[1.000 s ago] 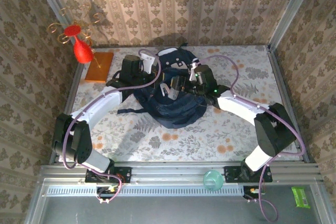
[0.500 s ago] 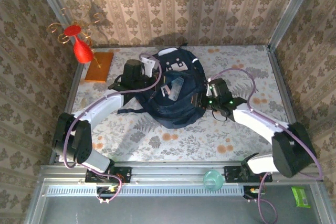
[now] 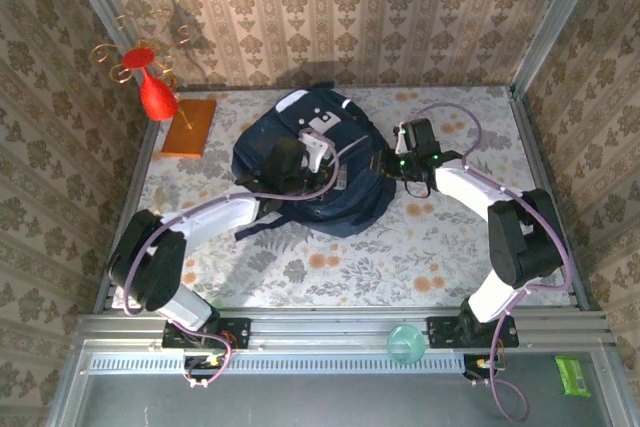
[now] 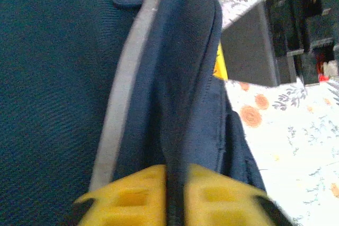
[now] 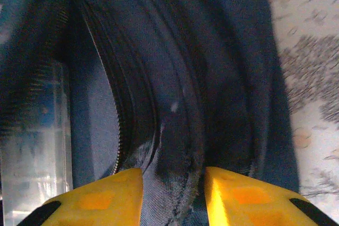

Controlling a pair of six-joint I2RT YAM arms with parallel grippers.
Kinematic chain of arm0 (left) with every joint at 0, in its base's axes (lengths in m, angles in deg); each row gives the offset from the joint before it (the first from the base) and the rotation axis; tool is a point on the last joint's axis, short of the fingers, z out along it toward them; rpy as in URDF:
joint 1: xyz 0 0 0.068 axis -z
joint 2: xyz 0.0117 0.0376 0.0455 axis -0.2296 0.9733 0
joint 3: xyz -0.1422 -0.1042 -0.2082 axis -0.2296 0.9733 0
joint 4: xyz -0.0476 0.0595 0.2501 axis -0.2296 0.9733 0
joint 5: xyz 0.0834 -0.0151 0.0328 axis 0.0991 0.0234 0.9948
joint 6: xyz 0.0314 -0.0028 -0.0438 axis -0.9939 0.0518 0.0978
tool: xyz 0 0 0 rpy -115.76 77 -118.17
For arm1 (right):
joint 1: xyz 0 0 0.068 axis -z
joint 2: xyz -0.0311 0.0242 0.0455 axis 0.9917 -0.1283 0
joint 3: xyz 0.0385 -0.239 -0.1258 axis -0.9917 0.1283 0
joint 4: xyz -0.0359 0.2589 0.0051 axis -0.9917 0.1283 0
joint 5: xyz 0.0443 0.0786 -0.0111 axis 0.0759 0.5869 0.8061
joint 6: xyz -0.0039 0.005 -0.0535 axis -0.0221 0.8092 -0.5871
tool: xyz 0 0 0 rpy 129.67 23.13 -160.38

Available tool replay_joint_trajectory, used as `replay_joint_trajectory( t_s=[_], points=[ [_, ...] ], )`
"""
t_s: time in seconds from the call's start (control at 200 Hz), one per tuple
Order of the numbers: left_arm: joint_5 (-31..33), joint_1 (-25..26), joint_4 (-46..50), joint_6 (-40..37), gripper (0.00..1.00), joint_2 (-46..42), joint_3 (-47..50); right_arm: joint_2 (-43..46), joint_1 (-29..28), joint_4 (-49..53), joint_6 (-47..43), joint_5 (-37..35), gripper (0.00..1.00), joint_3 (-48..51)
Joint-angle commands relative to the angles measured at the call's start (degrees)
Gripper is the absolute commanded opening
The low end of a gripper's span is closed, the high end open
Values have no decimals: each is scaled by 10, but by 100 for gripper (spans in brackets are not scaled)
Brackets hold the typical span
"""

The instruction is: Pack the student bag

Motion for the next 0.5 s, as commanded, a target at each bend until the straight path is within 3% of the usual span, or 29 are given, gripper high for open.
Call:
replay_joint_trajectory(
  t_s=[0.0, 0.115, 0.26, 0.38, 0.495],
  points=[
    [-47, 18, 37, -10, 34, 21, -44, 27, 23, 45, -27, -28, 40, -16],
    [-64, 13, 41, -20, 50, -11, -34, 89, 25, 71, -34, -75, 42, 15],
    [-44, -19, 7, -7, 69, -101, 46, 195, 9, 56, -25, -74, 44, 89],
    [6, -71, -31, 46, 78, -172, 139, 243, -54, 13, -24, -26, 47, 131],
    [37, -132, -35, 124, 79, -193, 185, 223, -144, -46, -15, 0, 47, 131]
  ],
)
